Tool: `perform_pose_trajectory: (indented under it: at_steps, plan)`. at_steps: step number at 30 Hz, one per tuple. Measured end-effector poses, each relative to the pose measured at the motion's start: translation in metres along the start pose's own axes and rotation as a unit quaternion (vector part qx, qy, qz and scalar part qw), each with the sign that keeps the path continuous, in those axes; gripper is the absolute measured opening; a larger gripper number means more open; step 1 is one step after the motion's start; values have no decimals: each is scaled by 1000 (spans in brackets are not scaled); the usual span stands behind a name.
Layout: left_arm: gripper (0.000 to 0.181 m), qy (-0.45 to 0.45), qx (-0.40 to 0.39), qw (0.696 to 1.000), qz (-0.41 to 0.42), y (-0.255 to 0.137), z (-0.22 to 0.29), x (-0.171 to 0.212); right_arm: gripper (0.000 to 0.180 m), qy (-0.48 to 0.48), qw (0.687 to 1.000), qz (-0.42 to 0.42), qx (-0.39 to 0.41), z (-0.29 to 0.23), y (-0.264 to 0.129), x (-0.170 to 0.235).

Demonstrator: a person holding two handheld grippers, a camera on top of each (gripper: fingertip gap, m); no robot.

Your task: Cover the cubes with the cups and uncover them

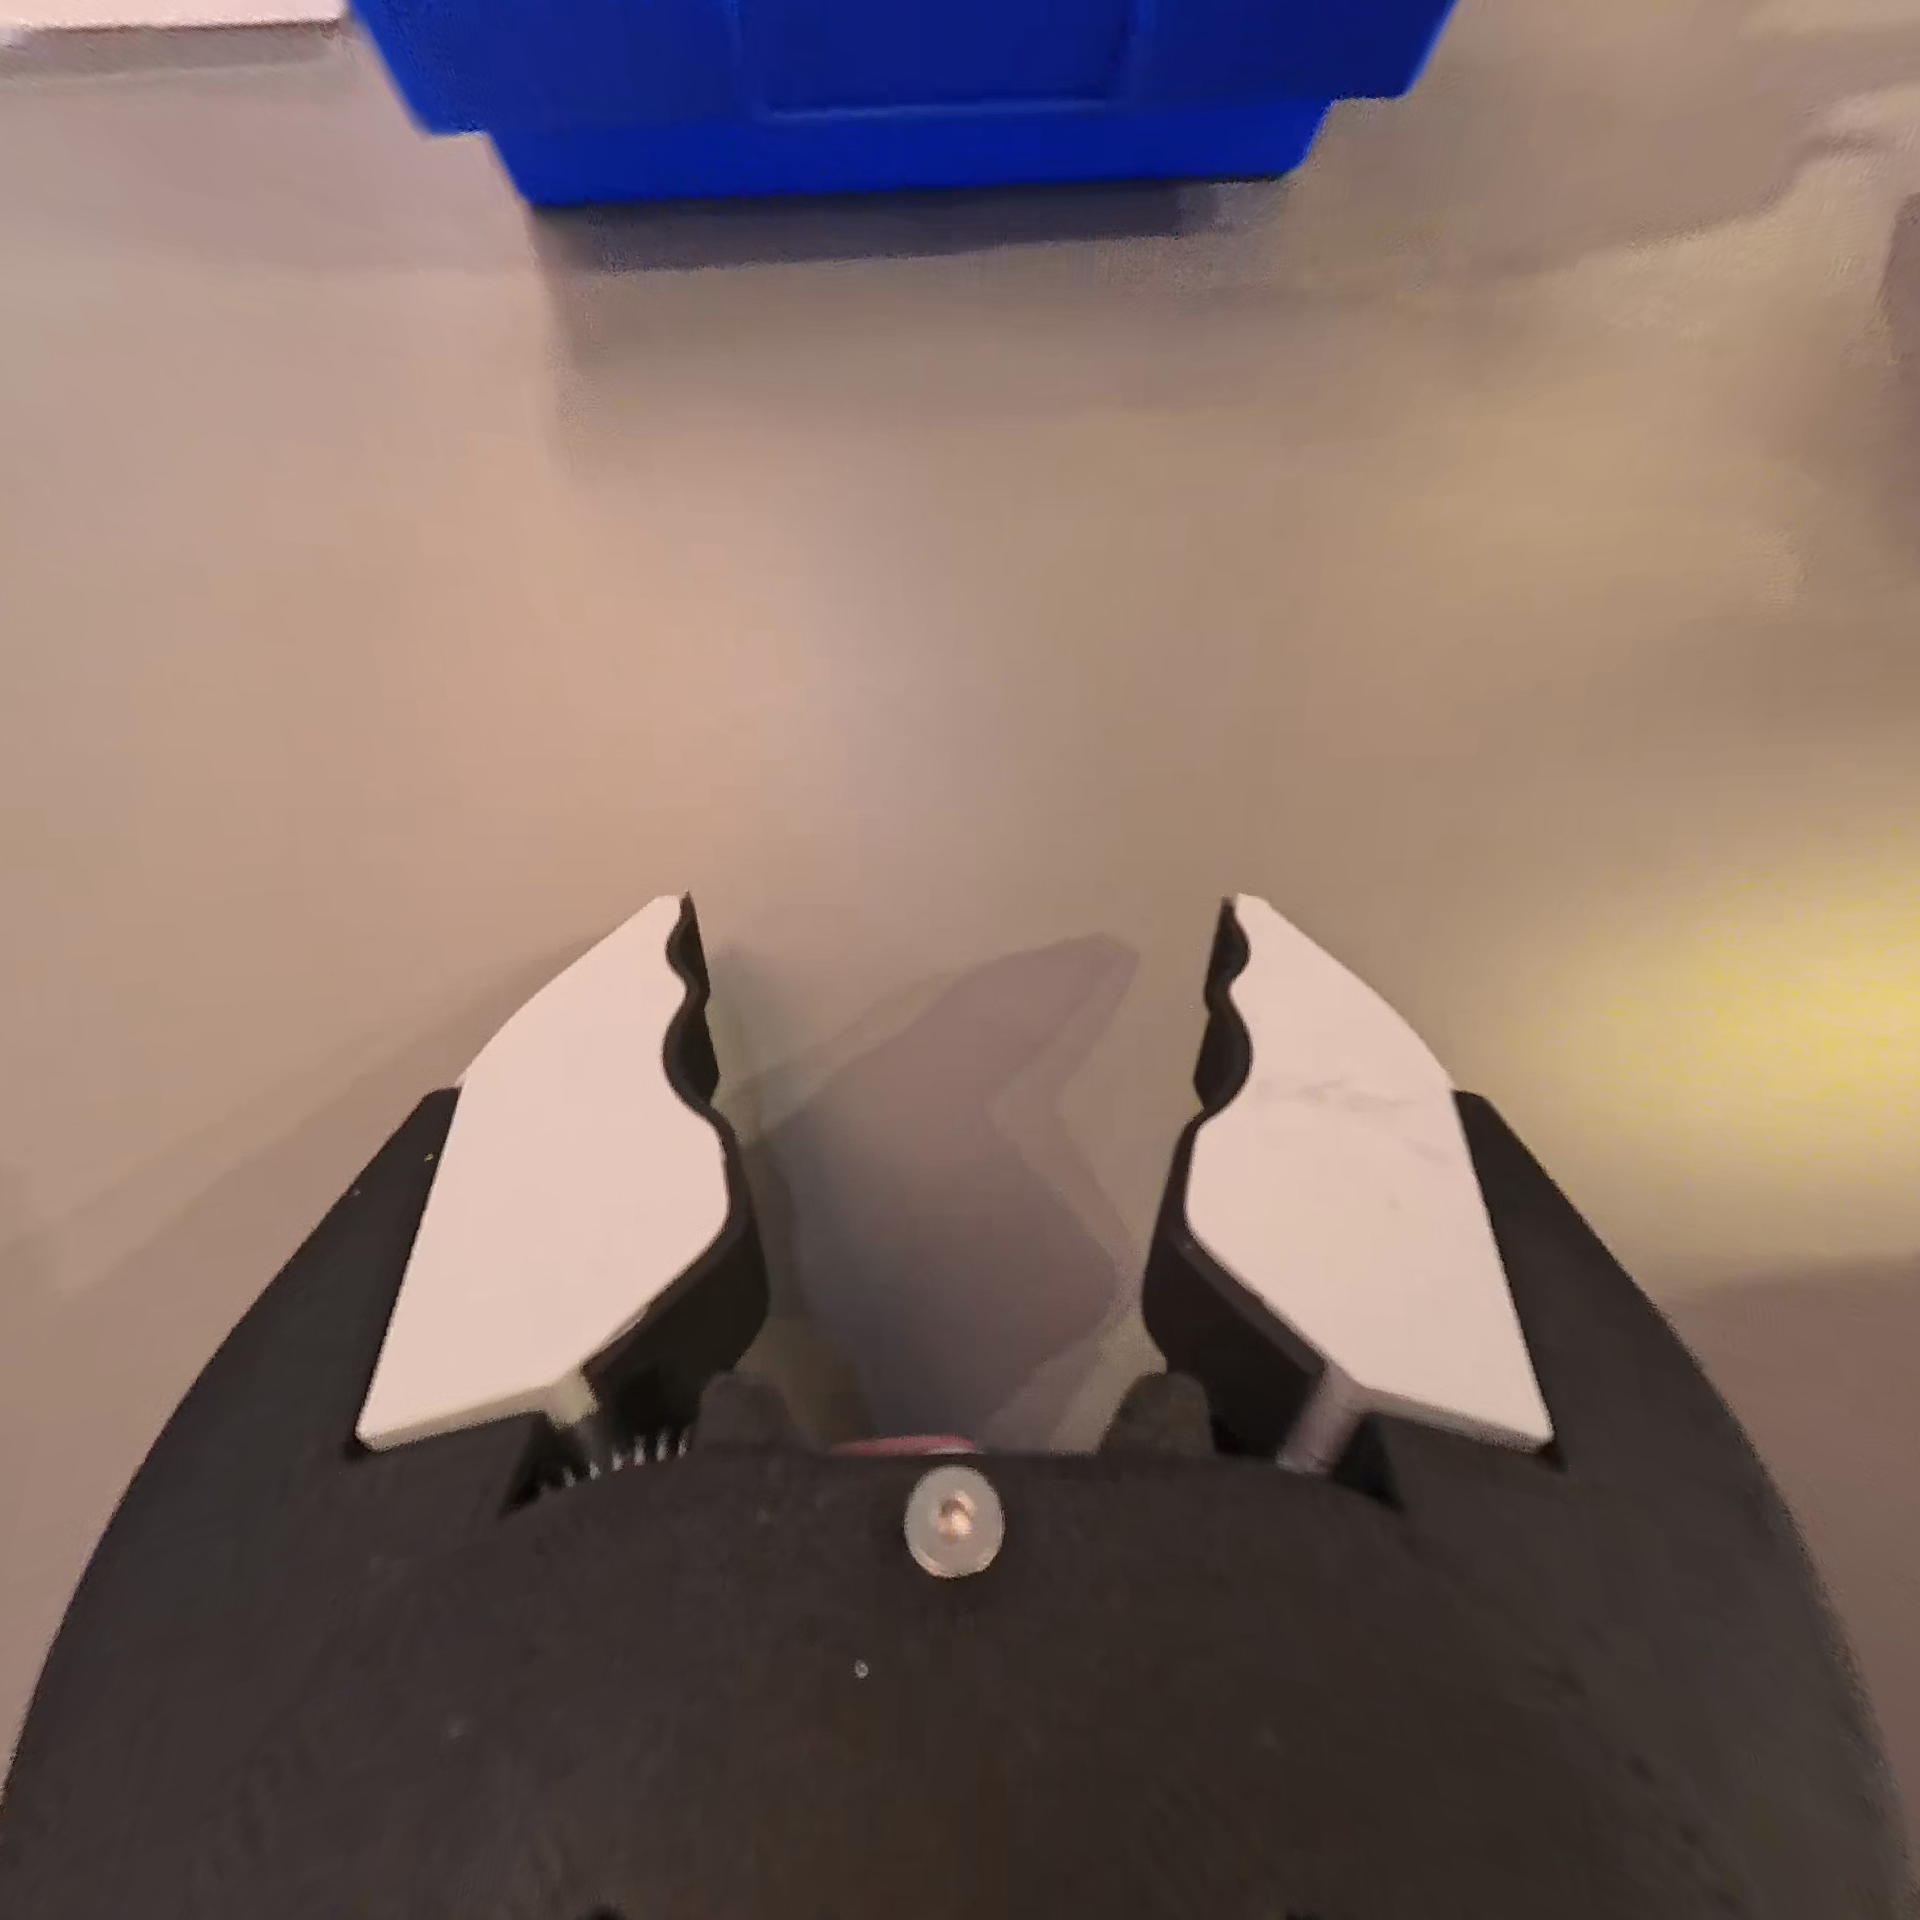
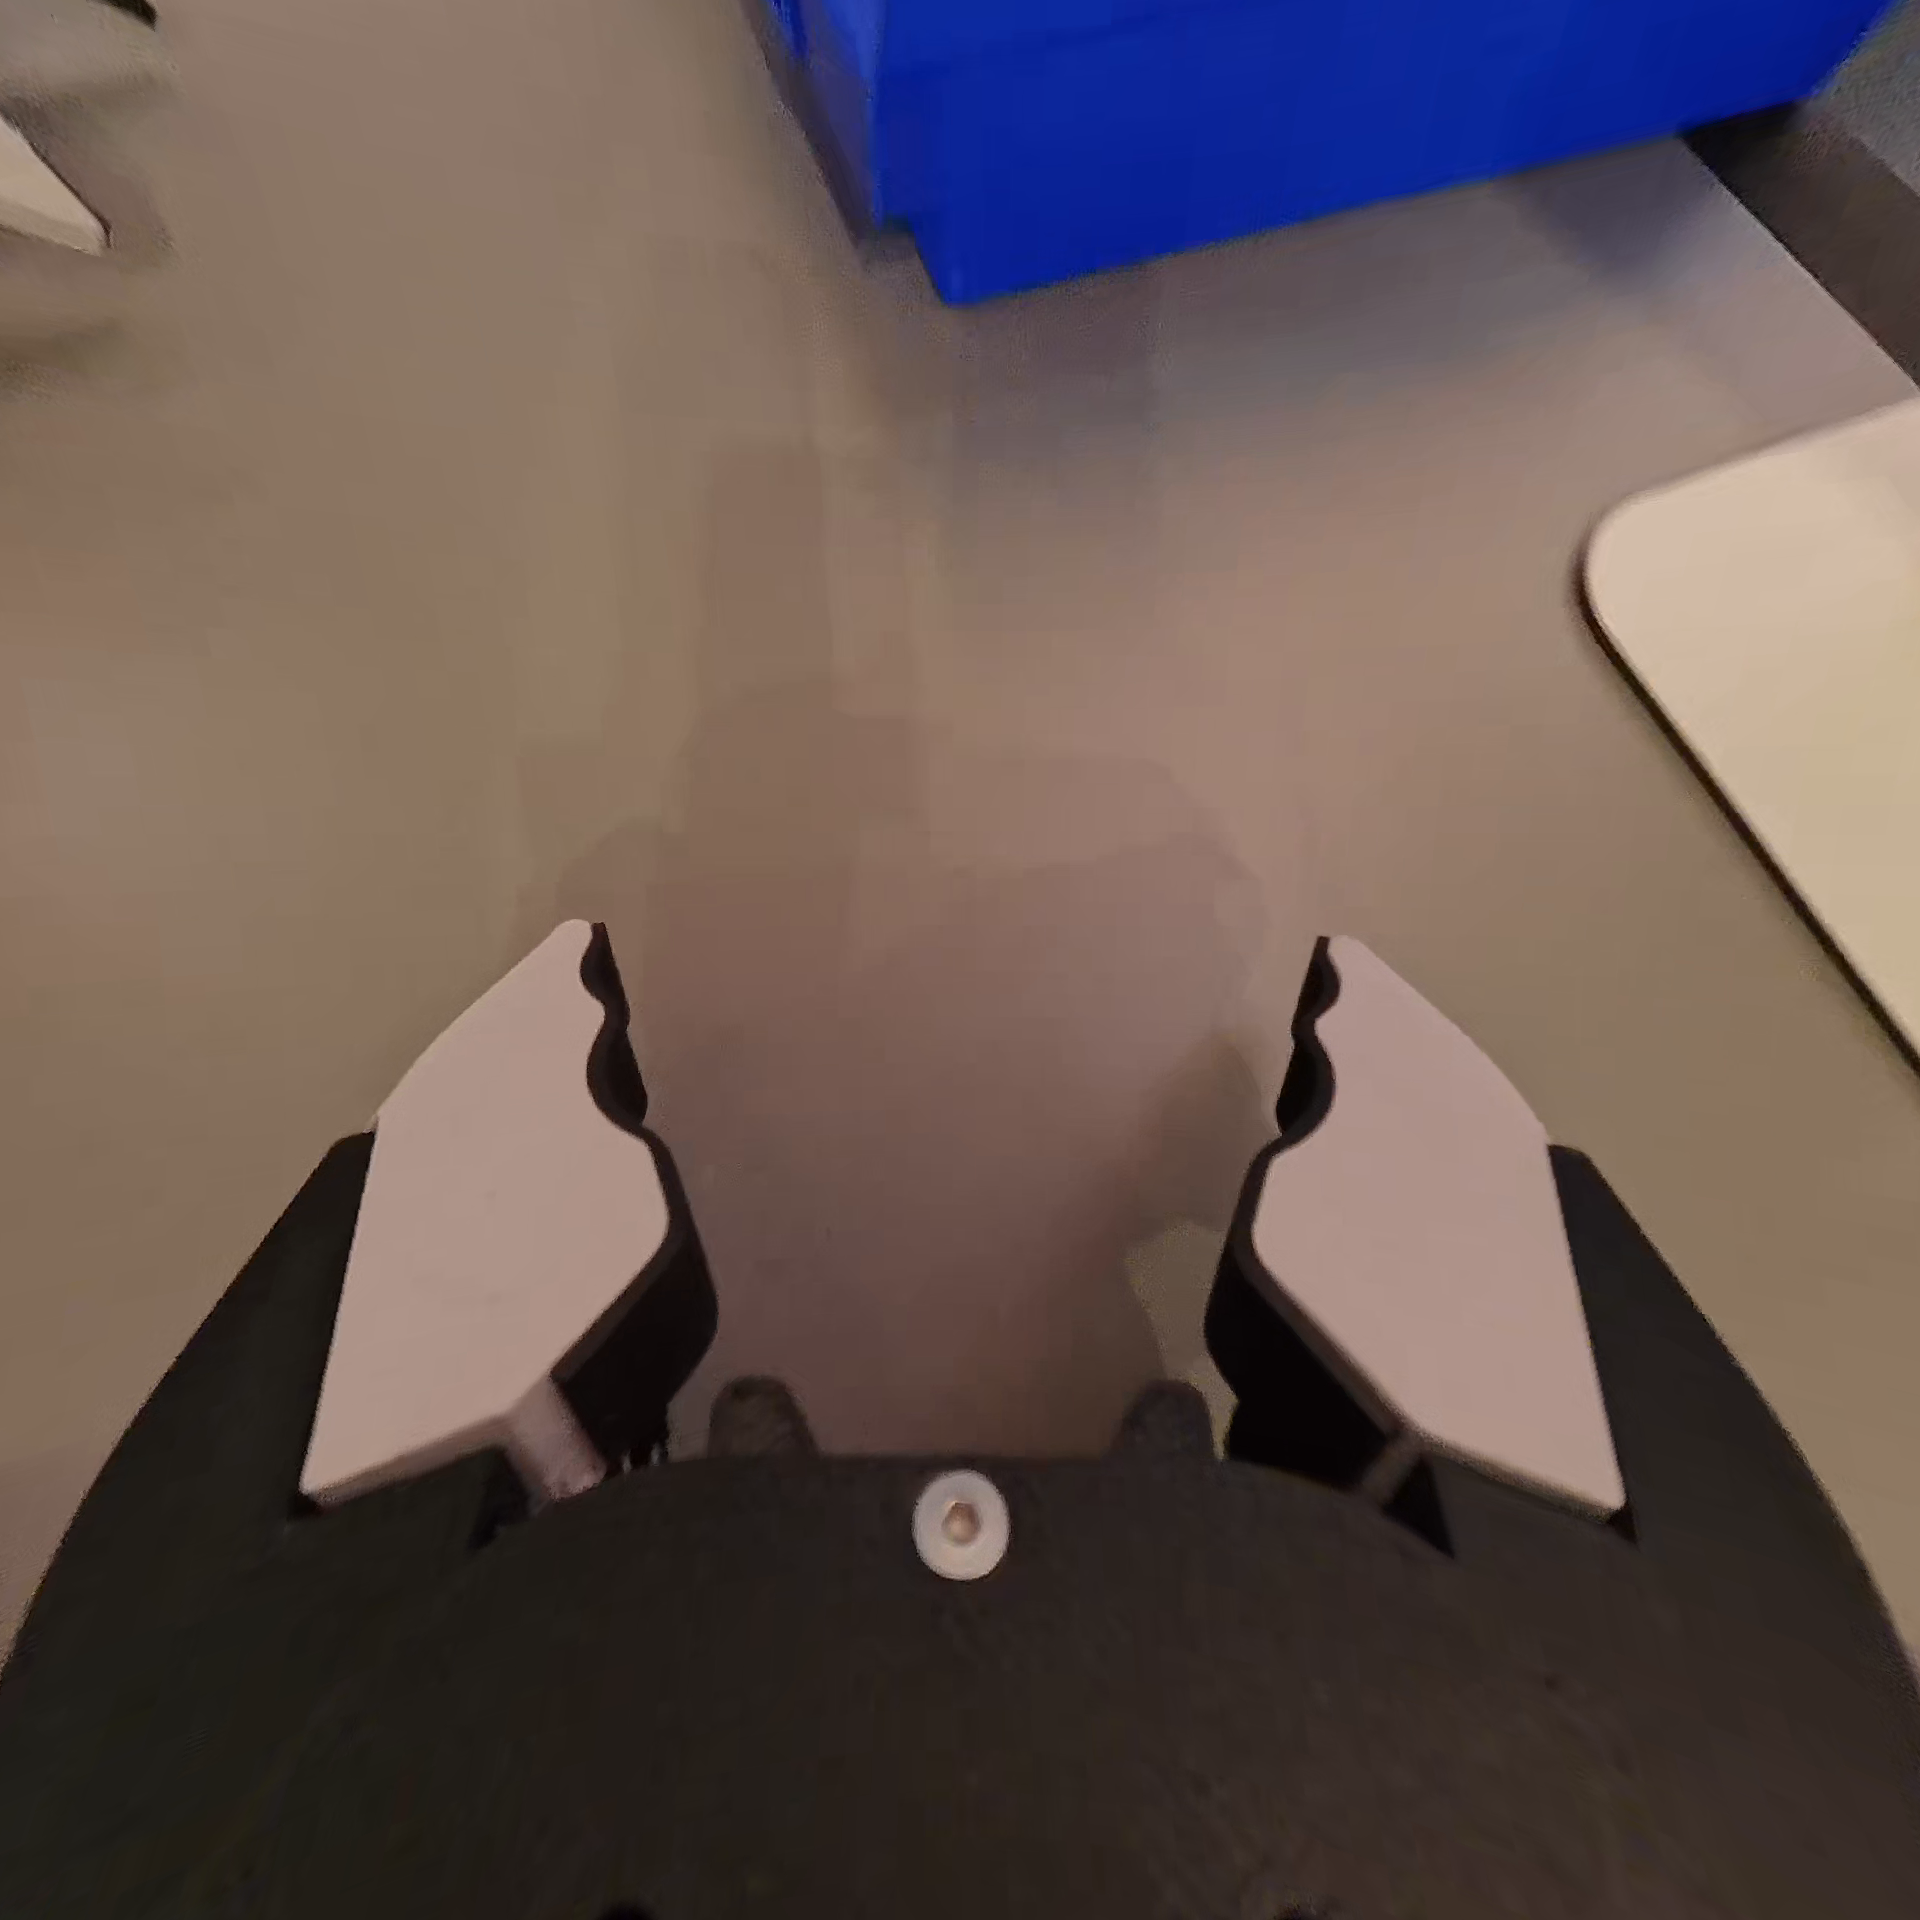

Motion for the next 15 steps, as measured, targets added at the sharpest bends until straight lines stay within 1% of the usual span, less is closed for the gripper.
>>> perform_pose_trajectory:
  at_steps: [4,9,11,13,15]
  plan:
    - [99,38,18,999,-10,27,33,-18,129,4,999,-8,44,16,-41,38]
    - [100,112,46,992,-25,67,70,-50,130,50,993,-18,107,49,-83,74]
    - [100,124,65,990,-13,79,80,-64,129,68,989,-17,128,61,-91,83]
    - [101,117,91,989,-6,96,88,-72,127,77,988,-29,132,67,-90,91]
    - [101,115,101,988,-33,114,94,-72,127,55,988,-61,128,66,-82,93]
Point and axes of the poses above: each gripper's, where its closed fingertips meet, y out along the fingers, x out of its underside, z = x × y across the jaws, the point moved 9 cm from there along -y, back along the fingers, and after that the axes turned 15 degrees about x, right-handed, at the moved point
